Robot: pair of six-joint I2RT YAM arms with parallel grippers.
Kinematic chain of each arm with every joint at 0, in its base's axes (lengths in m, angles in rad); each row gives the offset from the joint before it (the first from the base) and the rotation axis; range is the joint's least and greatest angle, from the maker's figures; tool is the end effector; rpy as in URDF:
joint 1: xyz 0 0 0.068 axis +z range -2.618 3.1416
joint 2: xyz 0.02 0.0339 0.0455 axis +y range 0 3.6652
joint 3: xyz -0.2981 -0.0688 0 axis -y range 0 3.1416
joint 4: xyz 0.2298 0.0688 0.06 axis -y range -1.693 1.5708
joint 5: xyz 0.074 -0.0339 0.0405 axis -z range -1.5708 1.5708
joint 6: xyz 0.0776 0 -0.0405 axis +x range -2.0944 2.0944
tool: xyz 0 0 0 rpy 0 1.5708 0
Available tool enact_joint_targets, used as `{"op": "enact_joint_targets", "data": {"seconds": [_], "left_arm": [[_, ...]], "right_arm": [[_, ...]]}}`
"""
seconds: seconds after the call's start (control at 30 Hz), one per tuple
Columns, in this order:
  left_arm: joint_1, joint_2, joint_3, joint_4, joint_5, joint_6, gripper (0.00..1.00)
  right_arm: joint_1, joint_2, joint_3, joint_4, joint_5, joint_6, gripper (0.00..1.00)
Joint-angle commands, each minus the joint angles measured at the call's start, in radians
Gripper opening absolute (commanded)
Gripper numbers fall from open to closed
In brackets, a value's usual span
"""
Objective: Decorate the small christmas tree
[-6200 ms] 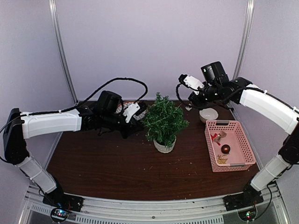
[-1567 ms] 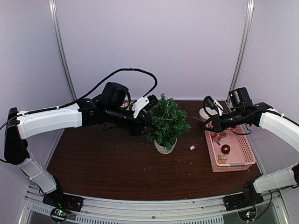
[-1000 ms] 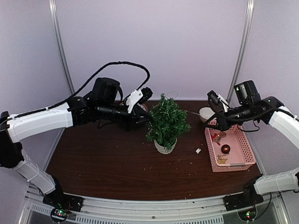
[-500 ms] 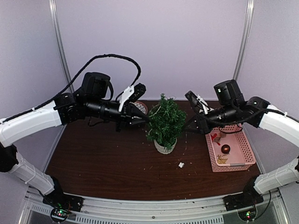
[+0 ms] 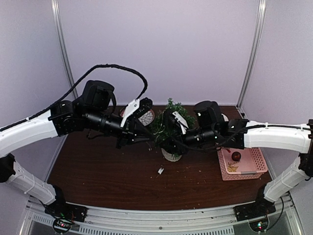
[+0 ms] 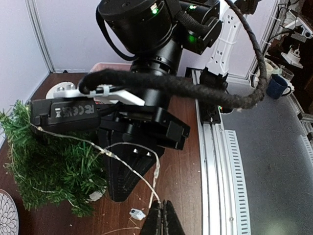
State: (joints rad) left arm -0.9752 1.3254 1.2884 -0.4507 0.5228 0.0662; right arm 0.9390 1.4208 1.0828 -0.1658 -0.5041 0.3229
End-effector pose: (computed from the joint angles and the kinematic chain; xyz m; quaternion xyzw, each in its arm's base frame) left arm 0.1386 -0.2736 0.3879 0.5274 0.6518 -0.4176 0.3502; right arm 0.1685 0.2936 0.3201 -0.3737 0.7561 0.4639 0.2710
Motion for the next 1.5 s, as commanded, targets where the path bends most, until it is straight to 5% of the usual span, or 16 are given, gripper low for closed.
{"op": "enact_joint_targets", "data": {"seconds": [0.0,0.07,0.23,0.37,0.57,0.67,0.83,1.03,1.47], "left_arm": [[-0.017,-0.043,-0.042,-0.033,-0.046,0.018,0.15],[-0.017,-0.067,-0.054,-0.028,-0.060,-0.004,0.30],[-0.016,-0.188,-0.122,0.062,-0.119,-0.092,0.48],[-0.005,-0.259,-0.140,0.025,-0.212,-0.136,0.49],[0.182,-0.473,-0.380,0.115,-0.352,-0.291,0.35],[0.244,-0.537,-0.486,0.173,-0.359,-0.291,0.38],[0.247,-0.464,-0.485,0.156,-0.215,-0.231,0.43],[0.207,-0.302,-0.453,0.396,-0.016,-0.341,0.39],[0.090,-0.131,-0.397,0.667,-0.078,-0.445,0.49]], "right_arm": [[0.026,0.006,-0.067,0.237,0.040,0.011,0.01],[0.034,-0.002,-0.104,0.292,0.039,-0.006,0.01],[0.037,-0.005,-0.128,0.333,0.014,-0.069,0.02],[0.037,0.014,-0.123,0.341,-0.014,-0.088,0.02],[0.037,0.002,-0.141,0.365,-0.047,-0.073,0.02],[0.037,-0.005,-0.153,0.373,-0.047,-0.074,0.02],[0.037,-0.006,-0.155,0.378,-0.051,-0.068,0.03],[0.037,0.013,-0.138,0.387,-0.060,-0.071,0.04],[0.048,0.073,-0.066,0.378,-0.049,-0.079,0.05]]}}
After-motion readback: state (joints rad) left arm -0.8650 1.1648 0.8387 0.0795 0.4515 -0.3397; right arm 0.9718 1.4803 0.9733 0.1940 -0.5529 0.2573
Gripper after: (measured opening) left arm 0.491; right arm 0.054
